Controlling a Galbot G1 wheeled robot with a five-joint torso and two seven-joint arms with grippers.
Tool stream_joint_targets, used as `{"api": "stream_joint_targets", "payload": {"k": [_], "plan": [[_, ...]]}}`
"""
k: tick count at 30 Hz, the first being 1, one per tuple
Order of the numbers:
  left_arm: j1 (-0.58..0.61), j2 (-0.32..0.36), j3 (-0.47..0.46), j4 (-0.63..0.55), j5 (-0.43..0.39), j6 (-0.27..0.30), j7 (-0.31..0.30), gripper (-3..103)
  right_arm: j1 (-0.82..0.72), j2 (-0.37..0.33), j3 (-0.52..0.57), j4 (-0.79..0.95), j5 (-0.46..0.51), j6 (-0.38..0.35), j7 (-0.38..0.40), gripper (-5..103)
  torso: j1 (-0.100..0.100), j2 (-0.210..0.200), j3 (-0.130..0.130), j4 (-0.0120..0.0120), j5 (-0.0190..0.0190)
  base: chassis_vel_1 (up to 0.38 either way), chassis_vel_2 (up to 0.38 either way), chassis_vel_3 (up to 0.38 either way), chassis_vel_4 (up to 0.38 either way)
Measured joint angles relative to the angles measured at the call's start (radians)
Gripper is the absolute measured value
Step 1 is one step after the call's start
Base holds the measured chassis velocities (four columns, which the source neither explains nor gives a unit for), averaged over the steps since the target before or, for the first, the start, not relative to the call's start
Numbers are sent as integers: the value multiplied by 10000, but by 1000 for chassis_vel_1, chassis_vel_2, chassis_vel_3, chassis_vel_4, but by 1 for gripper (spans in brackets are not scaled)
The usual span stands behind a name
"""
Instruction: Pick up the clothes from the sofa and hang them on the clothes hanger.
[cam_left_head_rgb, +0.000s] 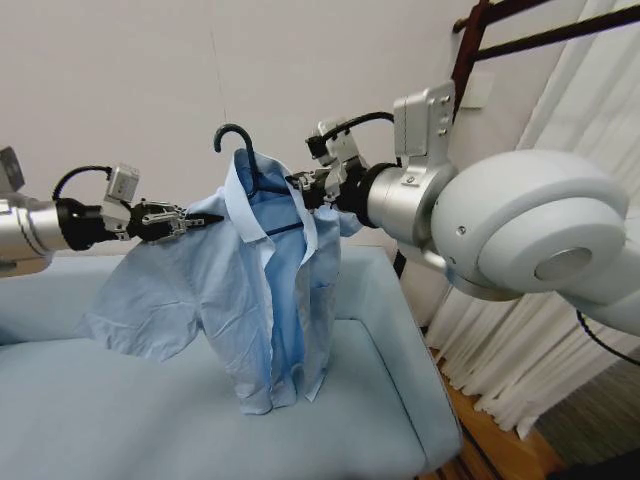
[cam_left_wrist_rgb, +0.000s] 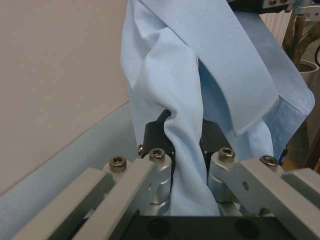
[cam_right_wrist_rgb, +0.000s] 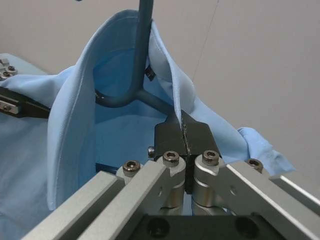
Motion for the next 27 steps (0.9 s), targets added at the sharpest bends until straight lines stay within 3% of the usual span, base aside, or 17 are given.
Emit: {"api": "stream_joint_targets", "payload": {"k": [6,9,15,19,22,27], "plan": [[-8,24,-9,47,-31,1,-25,9,-234,0,152,171,218,-6,106,0,0,1,0,1,0,0,0,0,0],[-20,30,-25,75,-48,2,-73,9,-381,-234,198,385,382,-12,186,16,0,1,0,0,0,0,0,0,0],[-16,19,-25,62,-52,2,-155,9,-830,-488,292,832,462,-5,438,32,-1,0,0,0,1,0,0,0,0],[-9,30,-25,35,-57,-2,-197,9,-1274,-639,349,1217,499,129,738,54,0,1,0,0,1,0,0,0,0],[-4,49,-25,9,-57,-3,-212,9,-1401,-651,377,1302,534,206,875,59,-1,0,0,0,2,0,0,0,0],[8,57,-22,-68,-57,-6,-303,9,-1491,-610,427,1356,685,309,1170,81,0,0,0,1,0,0,0,0,0]]}}
